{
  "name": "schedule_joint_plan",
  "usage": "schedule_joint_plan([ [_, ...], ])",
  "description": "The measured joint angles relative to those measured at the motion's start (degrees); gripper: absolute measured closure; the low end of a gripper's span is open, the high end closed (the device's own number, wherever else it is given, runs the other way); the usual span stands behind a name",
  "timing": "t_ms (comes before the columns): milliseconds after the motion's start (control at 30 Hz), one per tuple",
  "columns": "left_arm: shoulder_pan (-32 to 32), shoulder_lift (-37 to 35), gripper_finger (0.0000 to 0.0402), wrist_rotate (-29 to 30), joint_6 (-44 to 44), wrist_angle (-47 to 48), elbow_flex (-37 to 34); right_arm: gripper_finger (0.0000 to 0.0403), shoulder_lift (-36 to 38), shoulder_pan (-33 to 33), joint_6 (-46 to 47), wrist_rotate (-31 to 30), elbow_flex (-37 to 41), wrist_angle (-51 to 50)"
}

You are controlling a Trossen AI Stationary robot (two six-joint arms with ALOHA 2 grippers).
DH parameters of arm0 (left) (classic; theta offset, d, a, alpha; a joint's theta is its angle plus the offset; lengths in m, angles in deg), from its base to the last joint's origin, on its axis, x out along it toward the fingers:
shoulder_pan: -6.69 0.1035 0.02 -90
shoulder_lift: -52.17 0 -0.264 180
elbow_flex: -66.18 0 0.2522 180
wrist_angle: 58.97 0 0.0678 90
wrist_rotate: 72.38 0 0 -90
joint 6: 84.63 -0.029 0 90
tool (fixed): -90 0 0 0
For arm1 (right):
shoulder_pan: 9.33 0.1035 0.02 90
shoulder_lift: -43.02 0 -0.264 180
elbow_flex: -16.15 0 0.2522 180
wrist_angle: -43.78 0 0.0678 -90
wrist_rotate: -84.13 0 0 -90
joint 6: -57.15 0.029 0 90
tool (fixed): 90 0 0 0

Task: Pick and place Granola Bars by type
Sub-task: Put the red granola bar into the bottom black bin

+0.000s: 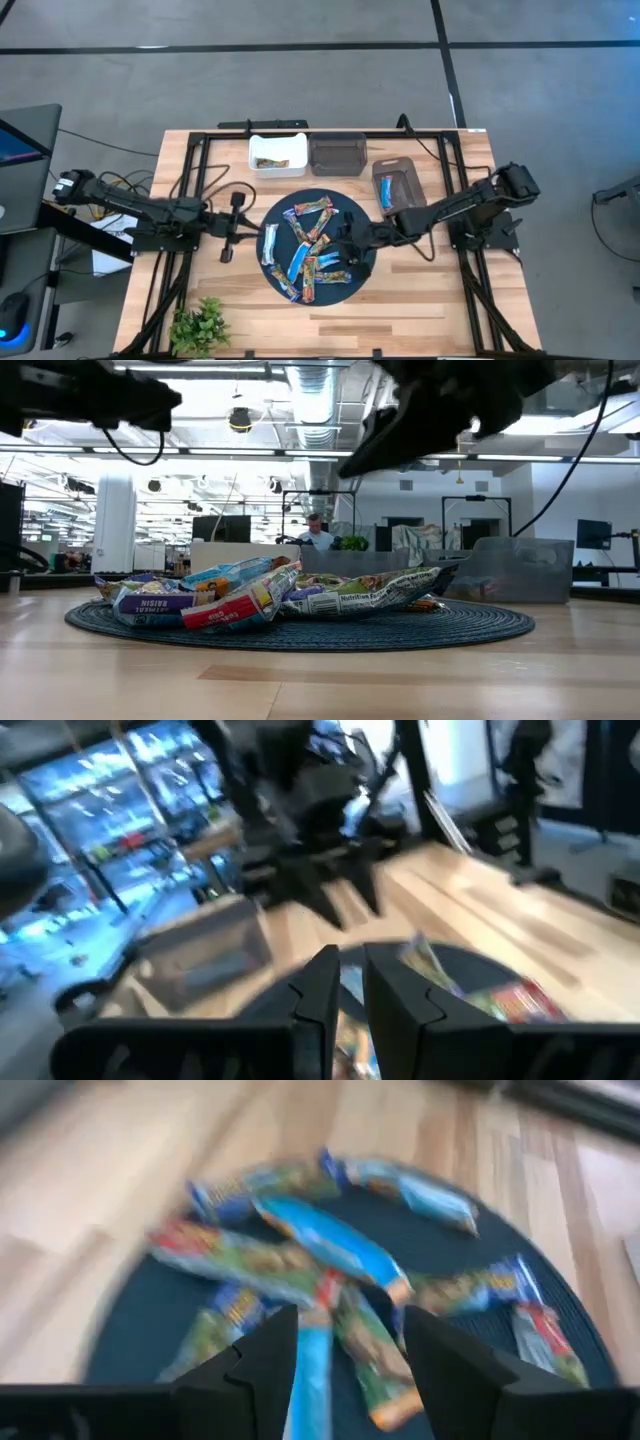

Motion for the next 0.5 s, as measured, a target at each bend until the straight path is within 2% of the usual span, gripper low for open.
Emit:
schedule_joint_plan([
  [267,-1.5,-0.8,0.0361,1.8,0.4,3.1,-0.2,0.0226,-6.9,-6.9,-6.2,-3.3,-6.3,-5.6],
  [500,-1.5,-0.8,0.0361,2.6,0.6,3.3,-0.2,0.0230,-12.5,-12.9,-13.0,3.5,-10.2,-11.0],
])
